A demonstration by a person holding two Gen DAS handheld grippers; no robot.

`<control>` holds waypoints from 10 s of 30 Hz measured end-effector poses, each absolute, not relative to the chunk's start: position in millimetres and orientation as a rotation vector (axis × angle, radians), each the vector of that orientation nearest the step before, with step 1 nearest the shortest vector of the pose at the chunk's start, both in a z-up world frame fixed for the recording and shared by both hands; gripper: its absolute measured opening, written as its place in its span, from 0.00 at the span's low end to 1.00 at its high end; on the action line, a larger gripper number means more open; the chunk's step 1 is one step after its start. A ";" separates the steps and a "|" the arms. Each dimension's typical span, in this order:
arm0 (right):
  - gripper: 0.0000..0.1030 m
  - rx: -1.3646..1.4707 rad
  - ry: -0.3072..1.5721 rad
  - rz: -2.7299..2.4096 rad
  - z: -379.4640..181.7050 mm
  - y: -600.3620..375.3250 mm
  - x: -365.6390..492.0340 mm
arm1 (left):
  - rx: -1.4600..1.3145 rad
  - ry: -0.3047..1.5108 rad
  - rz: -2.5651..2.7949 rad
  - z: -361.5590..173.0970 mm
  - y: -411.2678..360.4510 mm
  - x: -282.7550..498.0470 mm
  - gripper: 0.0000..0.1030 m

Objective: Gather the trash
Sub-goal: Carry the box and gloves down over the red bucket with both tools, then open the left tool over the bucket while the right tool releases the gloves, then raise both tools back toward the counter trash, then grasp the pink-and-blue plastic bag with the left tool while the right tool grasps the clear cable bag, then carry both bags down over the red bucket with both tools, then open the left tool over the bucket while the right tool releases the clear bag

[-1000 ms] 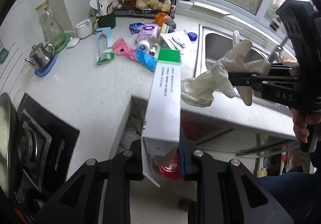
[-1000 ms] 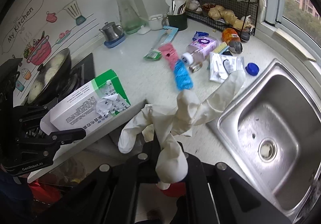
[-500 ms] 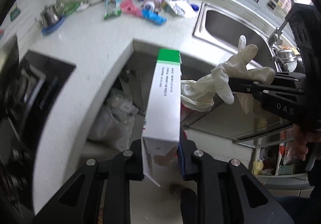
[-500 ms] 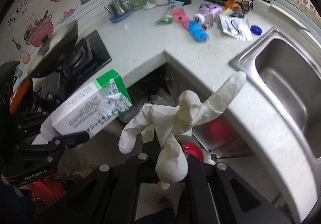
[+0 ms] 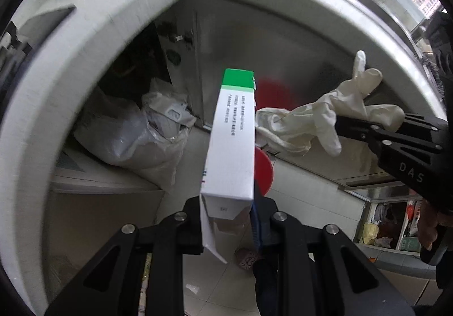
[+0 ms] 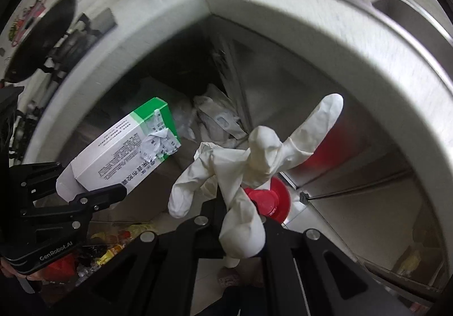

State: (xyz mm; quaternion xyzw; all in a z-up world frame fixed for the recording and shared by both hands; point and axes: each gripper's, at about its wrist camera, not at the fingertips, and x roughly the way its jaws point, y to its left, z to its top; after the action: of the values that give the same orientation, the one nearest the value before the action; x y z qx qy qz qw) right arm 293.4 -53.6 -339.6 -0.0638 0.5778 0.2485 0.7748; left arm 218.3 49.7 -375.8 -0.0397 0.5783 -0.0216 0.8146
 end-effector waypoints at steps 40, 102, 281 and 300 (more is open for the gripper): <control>0.03 -0.185 1.479 0.477 -793.2 -71.4 333.9 | -0.214 1.520 -0.091 -868.9 -3.6 291.8 0.22; 1.00 -0.071 0.809 0.360 -123.3 -110.4 270.4 | -0.158 0.865 -0.065 -149.3 1.8 205.4 1.00; 0.01 0.167 1.506 0.365 -621.0 -109.2 308.7 | -0.203 1.560 -0.098 -691.0 -13.5 248.7 0.14; 0.01 0.009 1.506 0.348 -727.1 -110.0 322.8 | -0.134 1.610 -0.160 -831.0 -21.9 280.1 0.14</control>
State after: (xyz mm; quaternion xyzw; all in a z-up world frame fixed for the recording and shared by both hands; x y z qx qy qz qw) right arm 322.8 -110.0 -727.1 0.0040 0.6801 0.1571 0.7160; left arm 280.1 -21.9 -831.0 -0.0598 0.7194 -0.0714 0.6883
